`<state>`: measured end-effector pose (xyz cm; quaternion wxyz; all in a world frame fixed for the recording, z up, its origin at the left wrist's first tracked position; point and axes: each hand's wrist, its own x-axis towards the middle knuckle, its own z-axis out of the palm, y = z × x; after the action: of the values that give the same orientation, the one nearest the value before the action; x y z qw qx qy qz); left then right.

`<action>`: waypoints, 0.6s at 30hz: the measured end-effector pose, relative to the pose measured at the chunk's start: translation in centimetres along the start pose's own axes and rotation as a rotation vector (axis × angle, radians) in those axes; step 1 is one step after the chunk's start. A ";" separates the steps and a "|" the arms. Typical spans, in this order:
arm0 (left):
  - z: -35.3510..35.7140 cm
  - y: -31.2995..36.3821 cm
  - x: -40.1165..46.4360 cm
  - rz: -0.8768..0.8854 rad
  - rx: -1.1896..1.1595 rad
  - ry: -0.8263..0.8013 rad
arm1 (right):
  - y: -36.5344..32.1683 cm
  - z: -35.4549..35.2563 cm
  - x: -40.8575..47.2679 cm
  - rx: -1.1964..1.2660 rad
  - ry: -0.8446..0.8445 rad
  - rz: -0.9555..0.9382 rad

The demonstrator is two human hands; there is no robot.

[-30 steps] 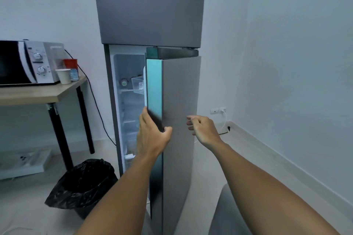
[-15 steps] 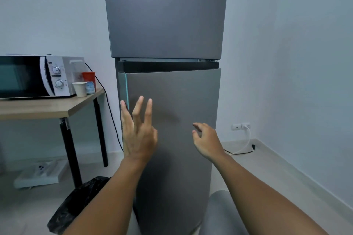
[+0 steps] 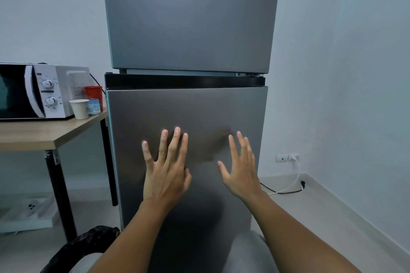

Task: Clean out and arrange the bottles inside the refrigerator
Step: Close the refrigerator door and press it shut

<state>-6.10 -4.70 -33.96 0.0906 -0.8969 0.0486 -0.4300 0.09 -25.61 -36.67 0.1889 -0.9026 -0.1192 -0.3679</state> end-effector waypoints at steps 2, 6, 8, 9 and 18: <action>1.2 -0.4 0.8 0.001 0.007 0.013 | 0.6 0.8 1.2 -0.058 -0.003 -0.031; 3.6 -1.6 2.1 0.013 0.019 0.028 | 1.1 3.2 2.5 -0.040 0.011 -0.040; 4.9 -2.4 2.8 0.014 0.020 0.040 | 1.1 4.5 2.9 -0.021 0.035 -0.039; 5.6 -2.7 3.2 0.011 0.015 0.045 | 1.1 5.1 3.1 -0.018 0.048 -0.039; 11.4 -3.8 6.8 -0.016 -0.048 0.045 | 2.0 9.4 5.4 -0.156 0.128 -0.045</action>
<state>7.10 -0.72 -34.98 0.0644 -0.8893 0.0539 -0.4495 10.38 -23.01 -39.55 0.1170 -0.8863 -0.0983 -0.4372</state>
